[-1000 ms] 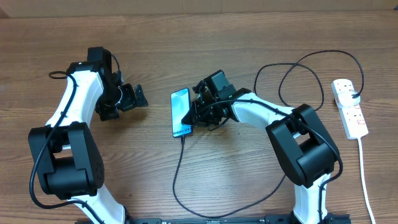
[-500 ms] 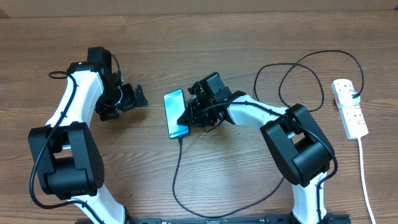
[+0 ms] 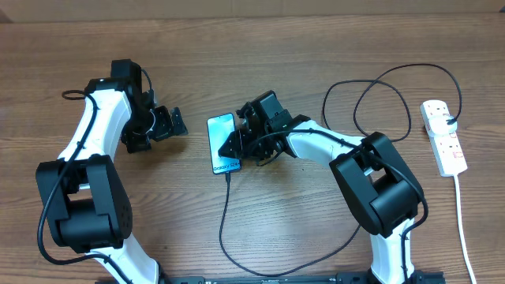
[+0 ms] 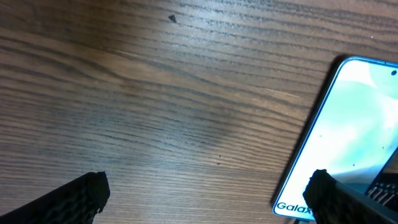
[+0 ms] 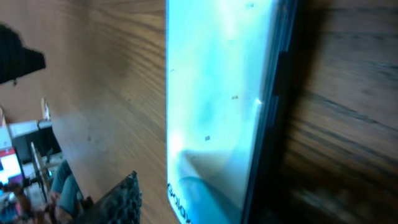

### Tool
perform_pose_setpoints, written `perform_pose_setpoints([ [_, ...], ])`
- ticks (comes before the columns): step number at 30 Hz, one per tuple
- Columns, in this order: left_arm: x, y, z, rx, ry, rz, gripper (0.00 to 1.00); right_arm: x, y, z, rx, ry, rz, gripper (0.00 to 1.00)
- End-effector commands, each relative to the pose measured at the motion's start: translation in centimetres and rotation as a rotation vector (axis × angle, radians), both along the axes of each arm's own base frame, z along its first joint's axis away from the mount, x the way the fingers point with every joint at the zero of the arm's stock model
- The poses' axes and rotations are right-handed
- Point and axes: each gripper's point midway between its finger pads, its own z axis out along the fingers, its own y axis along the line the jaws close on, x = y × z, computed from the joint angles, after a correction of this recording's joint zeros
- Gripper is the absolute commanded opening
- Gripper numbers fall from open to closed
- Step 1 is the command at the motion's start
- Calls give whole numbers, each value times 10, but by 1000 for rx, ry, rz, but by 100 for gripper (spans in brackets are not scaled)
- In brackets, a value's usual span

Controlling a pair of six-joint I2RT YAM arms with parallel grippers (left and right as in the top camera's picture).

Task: Plug charger to phone and switch on socket
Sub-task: 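Lay the phone flat on the table and open the right gripper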

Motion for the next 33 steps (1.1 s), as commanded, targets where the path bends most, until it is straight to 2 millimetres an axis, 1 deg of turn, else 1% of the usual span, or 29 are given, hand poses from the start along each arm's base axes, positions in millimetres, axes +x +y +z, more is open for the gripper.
perform_pose_setpoints([
  [1, 2, 3, 7, 11, -20, 18, 100, 0, -28, -44, -161, 10, -60, 57],
  [3, 2, 3, 7, 11, -20, 18, 100, 0, -27, -44, -161, 10, -59, 65],
  [5, 2, 3, 7, 11, -20, 18, 100, -1, -28, -44, -162, 11, -60, 70],
  [8, 2, 3, 7, 11, -20, 18, 100, 1, -30, -45, -174, 7, -66, 88],
  [10, 2, 3, 7, 11, -21, 18, 100, 3, -34, -48, -199, 13, -97, 94],
  [17, 2, 3, 7, 11, -20, 18, 100, 3, -35, -48, -203, 16, -102, 96],
  [19, 2, 3, 7, 11, -20, 18, 100, 3, -36, -49, -205, 19, -102, 100],
  [25, 2, 3, 7, 11, -21, 18, 100, 1, -38, -49, -212, 40, -118, 100],
  [27, 2, 3, 7, 11, -20, 18, 100, 1, -41, -52, -233, 57, -144, 100],
  [30, 2, 3, 7, 11, -20, 18, 100, 1, -52, -58, -296, 90, -209, 100],
  [33, 2, 3, 7, 11, -20, 18, 100, 0, -55, -59, -311, 101, -229, 100],
])
